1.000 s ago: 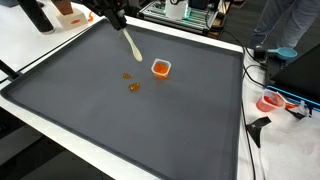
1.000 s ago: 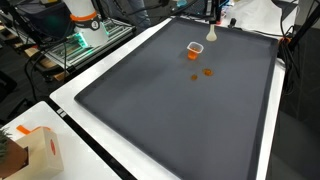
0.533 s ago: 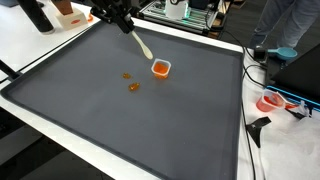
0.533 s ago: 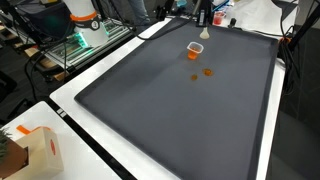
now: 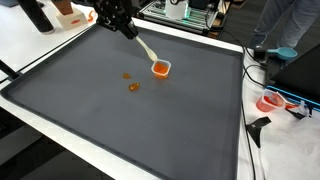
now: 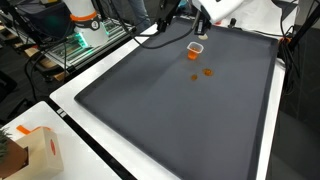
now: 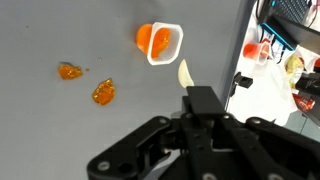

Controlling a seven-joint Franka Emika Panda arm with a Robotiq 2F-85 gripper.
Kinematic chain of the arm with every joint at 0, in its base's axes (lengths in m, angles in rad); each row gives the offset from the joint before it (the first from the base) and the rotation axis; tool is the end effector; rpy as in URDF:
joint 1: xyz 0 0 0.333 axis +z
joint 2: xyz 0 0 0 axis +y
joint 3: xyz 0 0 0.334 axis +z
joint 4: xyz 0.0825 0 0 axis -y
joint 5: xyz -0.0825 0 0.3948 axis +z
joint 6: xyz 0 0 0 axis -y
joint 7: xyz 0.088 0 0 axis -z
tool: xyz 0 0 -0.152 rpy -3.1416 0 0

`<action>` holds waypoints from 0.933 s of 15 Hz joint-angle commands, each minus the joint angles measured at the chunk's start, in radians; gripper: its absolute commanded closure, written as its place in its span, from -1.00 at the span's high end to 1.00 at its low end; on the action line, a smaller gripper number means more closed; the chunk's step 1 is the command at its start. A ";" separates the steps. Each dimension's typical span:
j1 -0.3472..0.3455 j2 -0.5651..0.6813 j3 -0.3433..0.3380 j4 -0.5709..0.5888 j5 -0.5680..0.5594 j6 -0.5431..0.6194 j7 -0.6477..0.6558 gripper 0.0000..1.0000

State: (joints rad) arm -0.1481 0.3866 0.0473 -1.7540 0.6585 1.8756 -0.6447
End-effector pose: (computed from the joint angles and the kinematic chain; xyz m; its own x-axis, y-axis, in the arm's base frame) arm 0.6419 0.0060 0.3204 0.9716 0.2275 0.0643 0.2182 -0.7585 -0.6140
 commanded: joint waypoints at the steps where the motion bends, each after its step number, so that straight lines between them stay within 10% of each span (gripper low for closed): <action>1: -0.014 0.042 0.006 0.026 0.035 -0.030 -0.015 -0.94; 14: 0.005 0.114 0.019 0.030 0.086 -0.001 0.024 -0.94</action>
State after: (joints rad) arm -0.1442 0.4823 0.0594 -1.7332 0.7242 1.8751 -0.6389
